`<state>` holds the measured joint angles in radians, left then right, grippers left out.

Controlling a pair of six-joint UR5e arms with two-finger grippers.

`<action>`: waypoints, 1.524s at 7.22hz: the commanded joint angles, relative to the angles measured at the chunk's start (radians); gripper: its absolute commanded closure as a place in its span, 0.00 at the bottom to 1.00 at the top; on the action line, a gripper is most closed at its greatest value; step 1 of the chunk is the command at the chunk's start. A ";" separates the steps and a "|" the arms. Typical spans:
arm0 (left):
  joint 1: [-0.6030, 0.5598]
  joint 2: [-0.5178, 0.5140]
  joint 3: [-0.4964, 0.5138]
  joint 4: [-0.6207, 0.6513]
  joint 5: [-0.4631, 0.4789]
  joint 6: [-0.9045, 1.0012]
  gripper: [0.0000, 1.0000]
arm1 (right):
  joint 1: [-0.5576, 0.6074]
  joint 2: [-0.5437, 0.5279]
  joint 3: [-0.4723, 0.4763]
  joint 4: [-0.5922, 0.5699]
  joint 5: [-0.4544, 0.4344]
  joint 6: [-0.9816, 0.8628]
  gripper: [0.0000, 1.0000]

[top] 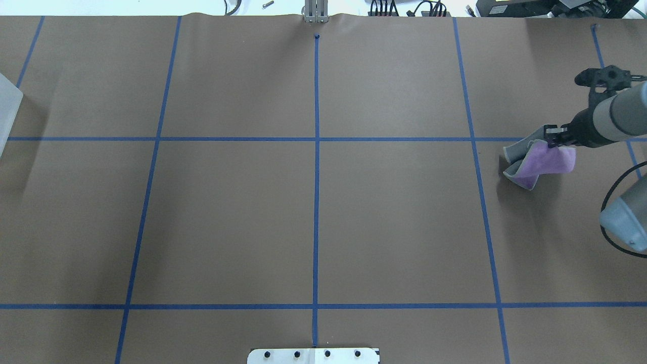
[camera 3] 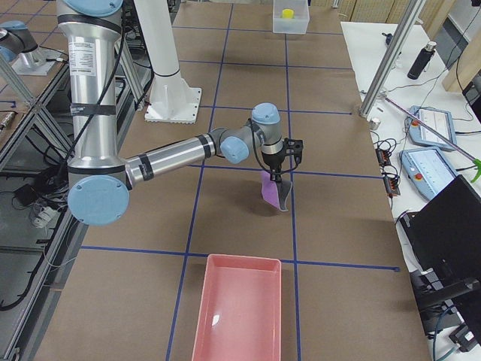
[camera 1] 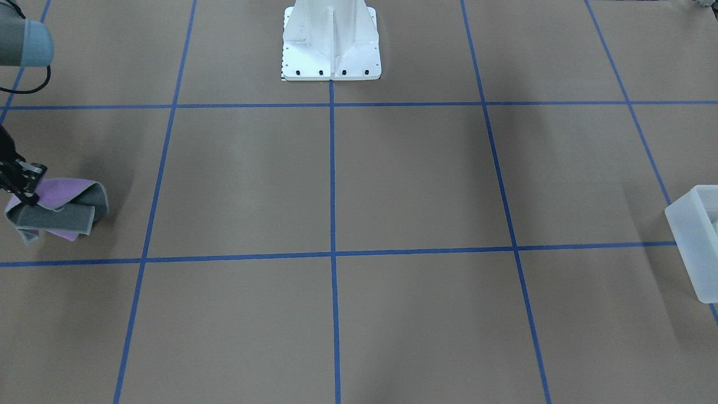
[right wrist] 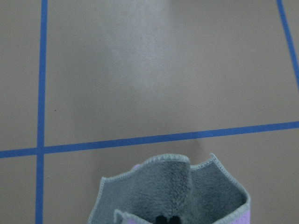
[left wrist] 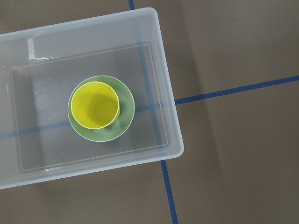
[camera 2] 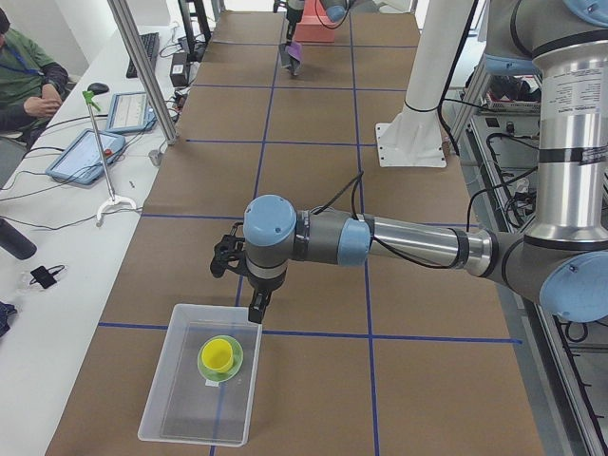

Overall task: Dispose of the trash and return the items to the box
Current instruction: 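Carry the cloth with the right gripper over the pink box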

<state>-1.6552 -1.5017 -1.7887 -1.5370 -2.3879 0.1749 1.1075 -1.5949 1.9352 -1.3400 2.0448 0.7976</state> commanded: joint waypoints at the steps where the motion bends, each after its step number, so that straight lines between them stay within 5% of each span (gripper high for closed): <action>1: 0.000 0.000 -0.001 0.000 -0.002 0.000 0.01 | 0.227 -0.031 0.109 -0.273 0.084 -0.349 1.00; 4: 0.000 0.000 -0.001 0.000 -0.004 0.000 0.01 | 0.538 -0.028 0.099 -0.532 0.172 -0.836 1.00; 6: 0.002 0.000 -0.001 0.000 -0.002 0.002 0.01 | 0.661 -0.063 -0.005 -0.573 0.161 -1.060 1.00; 9: 0.002 0.000 -0.001 -0.002 -0.004 0.003 0.01 | 0.680 -0.085 -0.267 -0.297 0.150 -1.066 1.00; 11: 0.002 0.000 0.000 -0.002 -0.002 0.003 0.01 | 0.614 -0.092 -0.328 -0.144 0.220 -0.865 1.00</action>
<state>-1.6536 -1.5018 -1.7899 -1.5386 -2.3912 0.1777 1.7663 -1.6805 1.6438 -1.5743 2.2198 -0.1893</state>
